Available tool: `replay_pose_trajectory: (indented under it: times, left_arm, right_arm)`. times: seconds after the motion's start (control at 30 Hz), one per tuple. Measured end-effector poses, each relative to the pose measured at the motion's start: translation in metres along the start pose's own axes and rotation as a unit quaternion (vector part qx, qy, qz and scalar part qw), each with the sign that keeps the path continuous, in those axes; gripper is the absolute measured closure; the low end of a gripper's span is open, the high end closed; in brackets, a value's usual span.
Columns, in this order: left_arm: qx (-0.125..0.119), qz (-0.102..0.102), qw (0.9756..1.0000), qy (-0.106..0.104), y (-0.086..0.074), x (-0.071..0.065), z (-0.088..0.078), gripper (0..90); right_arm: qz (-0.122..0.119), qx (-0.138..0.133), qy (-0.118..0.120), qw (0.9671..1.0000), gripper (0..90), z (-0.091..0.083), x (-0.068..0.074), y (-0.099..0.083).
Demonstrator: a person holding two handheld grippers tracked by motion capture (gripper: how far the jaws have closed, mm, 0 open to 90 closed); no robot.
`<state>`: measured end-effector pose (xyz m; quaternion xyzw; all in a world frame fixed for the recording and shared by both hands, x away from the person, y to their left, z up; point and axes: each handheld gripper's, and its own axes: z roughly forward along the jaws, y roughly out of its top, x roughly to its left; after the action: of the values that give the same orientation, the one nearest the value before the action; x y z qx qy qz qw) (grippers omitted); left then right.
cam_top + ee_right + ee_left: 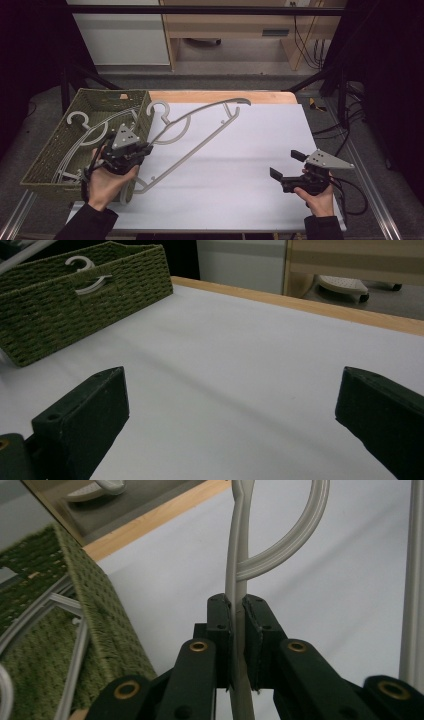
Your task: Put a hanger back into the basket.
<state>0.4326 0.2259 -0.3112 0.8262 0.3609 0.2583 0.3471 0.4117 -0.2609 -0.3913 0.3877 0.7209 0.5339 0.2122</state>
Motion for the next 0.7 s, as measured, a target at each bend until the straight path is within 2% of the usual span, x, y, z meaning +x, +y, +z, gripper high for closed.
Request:
replay_pose_trajectory:
  times: [0.13,0.17,0.23,0.27,0.37,0.7]
  left_arm:
    - [-0.004,-0.001,0.9999,0.010,0.001,0.015,-0.010,82.2]
    - [-0.010,-0.009,0.9999,0.011,0.001,0.017,-0.011,82.2]
    - [-0.008,0.002,0.9998,0.016,0.002,0.027,-0.017,82.2]
    - [-0.012,-0.004,0.9997,0.019,0.002,0.031,-0.019,82.2]
    - [-0.010,0.002,0.9996,0.028,0.004,0.038,-0.025,82.1]
    - [-0.014,0.005,0.9967,0.080,0.010,0.071,-0.036,82.1]
  right_arm:
    - [0.000,-0.001,-0.001,1.0000,0.9,0.000,0.000,0.000]
    - [0.000,-0.001,-0.001,1.0000,0.9,0.000,-0.001,0.000]
    - [-0.001,-0.002,0.001,1.0000,0.9,0.000,-0.001,0.000]
    - [0.000,-0.001,-0.001,1.0000,0.9,0.000,-0.001,0.000]
    - [0.001,-0.002,-0.003,1.0000,0.9,0.000,-0.001,0.000]
    - [-0.001,-0.001,-0.002,1.0000,0.9,0.000,-0.001,0.000]
